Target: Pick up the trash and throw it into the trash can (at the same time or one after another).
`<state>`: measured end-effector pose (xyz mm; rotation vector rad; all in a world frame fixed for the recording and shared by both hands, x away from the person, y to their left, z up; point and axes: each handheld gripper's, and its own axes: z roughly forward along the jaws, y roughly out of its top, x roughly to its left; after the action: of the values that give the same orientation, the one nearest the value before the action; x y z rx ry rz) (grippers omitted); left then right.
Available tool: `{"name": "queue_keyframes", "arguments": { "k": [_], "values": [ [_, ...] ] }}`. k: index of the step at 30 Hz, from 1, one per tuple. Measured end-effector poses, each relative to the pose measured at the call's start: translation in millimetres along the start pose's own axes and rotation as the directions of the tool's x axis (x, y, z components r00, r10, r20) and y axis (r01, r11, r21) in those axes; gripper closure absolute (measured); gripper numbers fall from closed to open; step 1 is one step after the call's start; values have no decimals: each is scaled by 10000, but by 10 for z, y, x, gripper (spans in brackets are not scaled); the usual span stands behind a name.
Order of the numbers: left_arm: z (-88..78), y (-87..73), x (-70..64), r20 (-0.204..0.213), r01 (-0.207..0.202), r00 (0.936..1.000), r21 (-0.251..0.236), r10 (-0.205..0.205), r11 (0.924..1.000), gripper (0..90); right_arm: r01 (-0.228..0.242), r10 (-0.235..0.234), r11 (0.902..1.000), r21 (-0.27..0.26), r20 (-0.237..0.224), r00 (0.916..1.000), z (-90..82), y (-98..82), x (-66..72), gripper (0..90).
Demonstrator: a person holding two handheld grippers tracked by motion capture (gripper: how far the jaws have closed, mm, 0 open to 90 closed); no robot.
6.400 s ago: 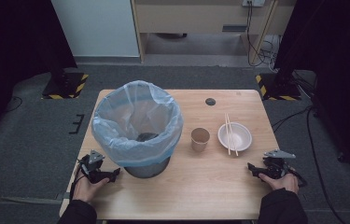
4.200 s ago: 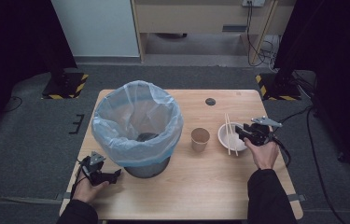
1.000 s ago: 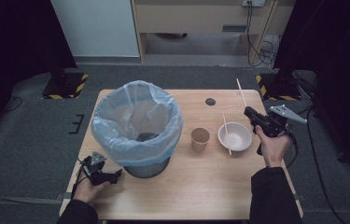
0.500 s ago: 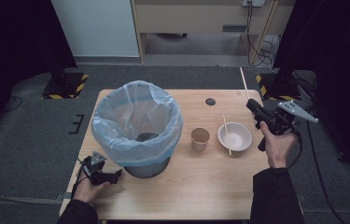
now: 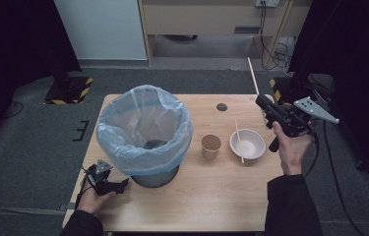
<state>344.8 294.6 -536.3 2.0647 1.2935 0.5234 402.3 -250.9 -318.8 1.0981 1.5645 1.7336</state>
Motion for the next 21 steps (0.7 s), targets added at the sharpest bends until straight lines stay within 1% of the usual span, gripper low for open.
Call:
{"name": "queue_keyframes", "arguments": {
  "k": [7, 10, 13, 17, 21],
  "values": [
    [0, 0, 0, -2, 3, 10000, -2, -3, 10000, 0, 173, -184, 9994, -305, -379, 9991, 51, 171, 152, 859],
    [0, 0, 0, -1, 3, 10000, -1, -3, 10000, 0, 317, -337, 9988, -363, -550, 9979, 88, 243, 227, 859],
    [0, 0, 0, 0, 4, 10000, -2, -4, 10000, 0, 436, -469, 9980, -455, -735, 9962, 127, 309, 303, 859],
    [0, 0, 0, 1, 5, 10000, -2, -5, 10000, 0, 458, -521, 9970, -621, -1048, 9931, 180, 384, 415, 859],
    [0, 0, 0, 0, 3, 10000, 0, -3, 10000, 0, 550, -628, 9965, -629, -1288, 9897, 242, 438, 513, 859]
  ]
}}
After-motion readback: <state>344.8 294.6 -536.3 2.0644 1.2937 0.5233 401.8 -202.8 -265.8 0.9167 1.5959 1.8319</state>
